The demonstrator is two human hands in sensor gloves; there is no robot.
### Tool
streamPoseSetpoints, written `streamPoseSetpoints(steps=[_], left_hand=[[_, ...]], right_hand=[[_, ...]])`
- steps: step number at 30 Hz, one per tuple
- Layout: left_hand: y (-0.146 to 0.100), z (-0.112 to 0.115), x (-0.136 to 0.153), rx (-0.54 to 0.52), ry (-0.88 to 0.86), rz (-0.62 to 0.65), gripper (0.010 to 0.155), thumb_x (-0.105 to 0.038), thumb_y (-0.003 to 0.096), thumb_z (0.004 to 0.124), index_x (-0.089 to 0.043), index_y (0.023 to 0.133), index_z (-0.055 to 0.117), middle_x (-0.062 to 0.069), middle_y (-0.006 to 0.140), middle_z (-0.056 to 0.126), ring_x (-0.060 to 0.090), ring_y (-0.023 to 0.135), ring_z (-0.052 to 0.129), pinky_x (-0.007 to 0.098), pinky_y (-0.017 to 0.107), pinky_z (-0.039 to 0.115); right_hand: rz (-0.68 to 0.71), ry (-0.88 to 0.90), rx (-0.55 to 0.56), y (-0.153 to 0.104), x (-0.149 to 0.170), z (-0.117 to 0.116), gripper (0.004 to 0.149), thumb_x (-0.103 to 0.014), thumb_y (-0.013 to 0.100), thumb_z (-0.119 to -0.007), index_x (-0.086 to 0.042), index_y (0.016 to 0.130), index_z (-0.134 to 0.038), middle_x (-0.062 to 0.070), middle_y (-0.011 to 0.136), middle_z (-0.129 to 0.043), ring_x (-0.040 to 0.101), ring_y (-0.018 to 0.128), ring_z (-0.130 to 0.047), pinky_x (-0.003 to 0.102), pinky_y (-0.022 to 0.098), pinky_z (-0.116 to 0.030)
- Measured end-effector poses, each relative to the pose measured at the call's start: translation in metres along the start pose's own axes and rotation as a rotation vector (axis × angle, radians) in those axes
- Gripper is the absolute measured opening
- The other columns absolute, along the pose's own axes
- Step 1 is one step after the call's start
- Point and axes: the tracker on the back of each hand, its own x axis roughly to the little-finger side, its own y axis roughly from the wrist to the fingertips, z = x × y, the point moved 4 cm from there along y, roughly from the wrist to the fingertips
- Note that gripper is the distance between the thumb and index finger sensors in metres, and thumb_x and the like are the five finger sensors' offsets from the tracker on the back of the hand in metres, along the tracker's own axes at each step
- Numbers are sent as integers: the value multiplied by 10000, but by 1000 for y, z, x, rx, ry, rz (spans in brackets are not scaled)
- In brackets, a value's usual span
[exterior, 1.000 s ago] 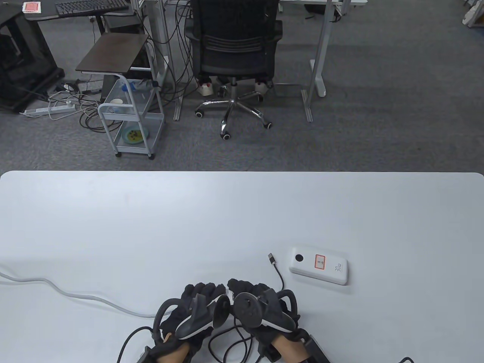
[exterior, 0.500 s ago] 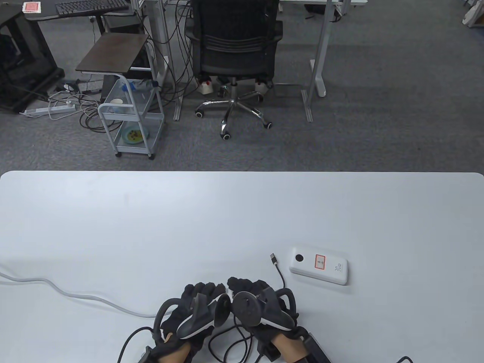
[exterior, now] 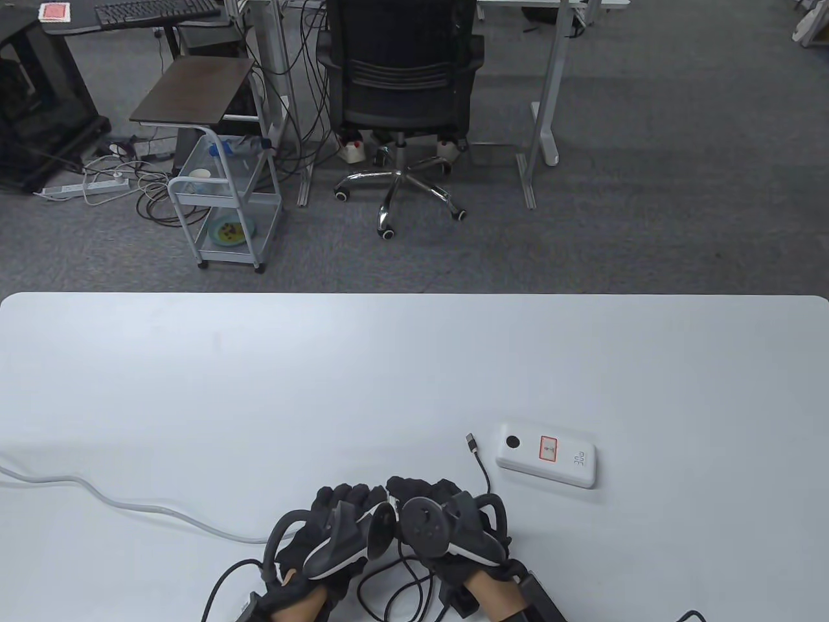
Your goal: Unplug the charger and disconnect the battery pack
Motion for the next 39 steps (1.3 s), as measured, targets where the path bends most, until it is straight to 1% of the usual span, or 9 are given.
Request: streamPoseSetpoints(steps=[2,5,10,16,20,26,30,35,39], left_hand=[[1,1,1,3,-9,6,786,-635,392,798,-466,1113,534,-164,1181,698,154,1132,788,380,873,597],[2,0,2,2,-20,4,788,-640,392,793,-466,1117,537,-160,1182,702,155,1128,793,379,871,600],[2,0,0,-6,-1,8,787,-638,388,801,-468,1111,540,-160,1177,707,154,1126,798,380,871,603],[1,0,-1,-12,7,6,791,-639,391,796,-460,1116,536,-159,1181,702,158,1127,796,383,869,603],[0,0,-1,-15,11,10,789,-636,387,802,-468,1110,537,-161,1180,702,157,1127,796,382,871,604],[0,1,0,-18,5,13,793,-641,387,798,-463,1114,537,-157,1180,702,156,1124,800,382,869,605],[0,0,0,-17,11,9,792,-642,384,801,-467,1111,538,-162,1178,706,150,1127,799,379,872,604],[0,0,0,-15,14,8,790,-639,387,800,-466,1112,537,-158,1180,702,153,1126,799,381,870,606],[-1,0,0,-18,11,13,791,-640,386,802,-469,1111,537,-160,1181,700,155,1128,796,382,870,604]], right_hand=[[-23,-21,-7,2,5,1,704,-460,405,-721,-189,1037,-570,63,982,-812,210,769,-930,518,662,-630],[-103,232,-83,7,17,-6,702,-429,419,-718,-141,1038,-553,127,990,-772,274,764,-899,547,659,-574],[3,-24,14,-2,-1,3,705,-455,411,-704,-171,1040,-561,89,996,-779,238,769,-910,526,672,-590],[-99,191,-59,3,14,-3,703,-436,424,-707,-144,1043,-548,127,996,-763,273,763,-895,550,660,-568],[23,-110,34,-7,-10,5,703,-452,419,-690,-156,1042,-551,103,994,-778,239,765,-913,535,670,-600],[-112,246,-73,2,18,-2,704,-427,427,-711,-126,1043,-548,144,993,-759,284,758,-894,565,654,-567],[-25,-63,2,-6,2,8,708,-453,410,-707,-185,1046,-548,76,1011,-766,227,794,-901,540,679,-580],[-36,217,-74,-2,11,3,714,-411,410,-758,-153,1041,-547,124,1014,-731,295,792,-865,574,665,-541],[-39,49,-31,-1,6,7,709,-461,412,-711,-172,1042,-563,88,1004,-773,244,785,-904,554,668,-579]])
